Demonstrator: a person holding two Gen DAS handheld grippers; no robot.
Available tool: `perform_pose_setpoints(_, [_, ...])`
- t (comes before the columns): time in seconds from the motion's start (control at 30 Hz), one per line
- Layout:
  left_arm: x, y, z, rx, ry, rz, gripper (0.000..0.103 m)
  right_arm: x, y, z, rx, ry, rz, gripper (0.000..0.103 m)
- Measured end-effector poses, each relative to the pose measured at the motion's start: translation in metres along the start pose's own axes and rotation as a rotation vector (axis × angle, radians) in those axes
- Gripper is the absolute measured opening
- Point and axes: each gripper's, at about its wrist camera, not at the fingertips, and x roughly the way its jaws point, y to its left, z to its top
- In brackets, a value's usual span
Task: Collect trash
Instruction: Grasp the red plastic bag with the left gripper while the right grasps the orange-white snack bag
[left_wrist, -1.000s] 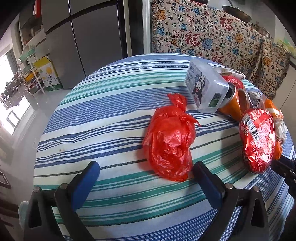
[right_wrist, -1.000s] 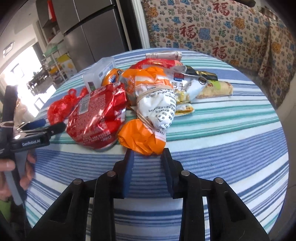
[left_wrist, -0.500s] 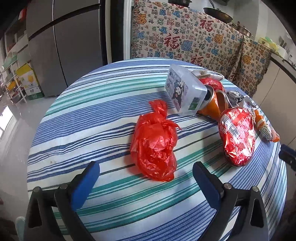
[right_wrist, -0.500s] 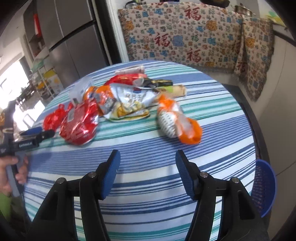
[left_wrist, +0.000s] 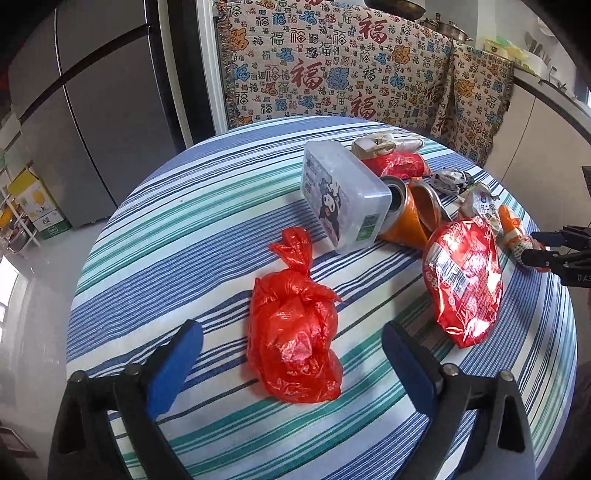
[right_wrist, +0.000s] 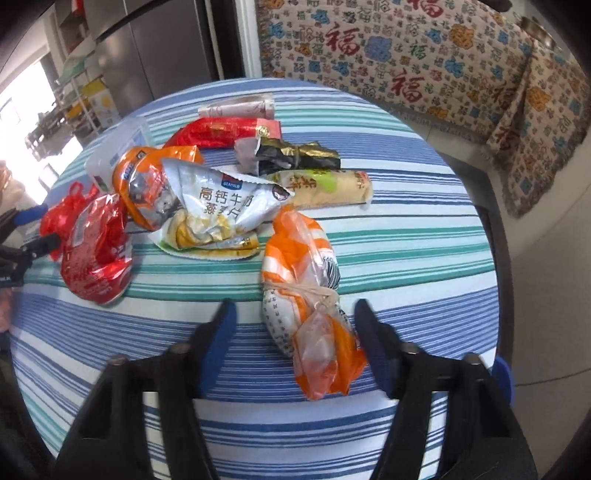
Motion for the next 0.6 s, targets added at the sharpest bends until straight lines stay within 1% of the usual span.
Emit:
perform_pose_setpoints(0.03, [0.002,0.001,0.000,-0.004,0.010,0.003,0.064,-0.001,0.000,0.000,0.003,0.003,0.002,0.043])
perform_pose_setpoints(0.07, [0.005,0.003,0.001,-0.010,0.022,0.002,0.049,-0.003,-0.002,0.000,0.017,0.002,0.008,0.042])
perform_pose_setpoints(0.1, [0.006,0.004,0.000,-0.022,0.028,-0.009,0.043,-0.008,-0.003,-0.001,0.026,-0.005,0.014,0.042])
perform_pose_setpoints(0.23, [-0.003,0.010,-0.005,-0.068,-0.016,-0.017,0.041,-0.032,-0.004,-0.008,0.076,-0.061,0.043,0.042])
perform_pose_setpoints(0.37, [-0.021,0.010,-0.011,-0.103,-0.056,-0.032,0.041,-0.052,-0.006,-0.017,0.115,-0.095,0.067,0.042])
perform_pose_setpoints(0.47, [-0.041,0.003,-0.011,-0.102,-0.095,-0.039,0.040,-0.063,-0.011,-0.023,0.150,-0.111,0.092,0.042])
perform_pose_setpoints(0.6, [-0.066,-0.019,-0.004,-0.079,-0.142,-0.069,0.040,-0.078,-0.018,-0.034,0.182,-0.135,0.094,0.042])
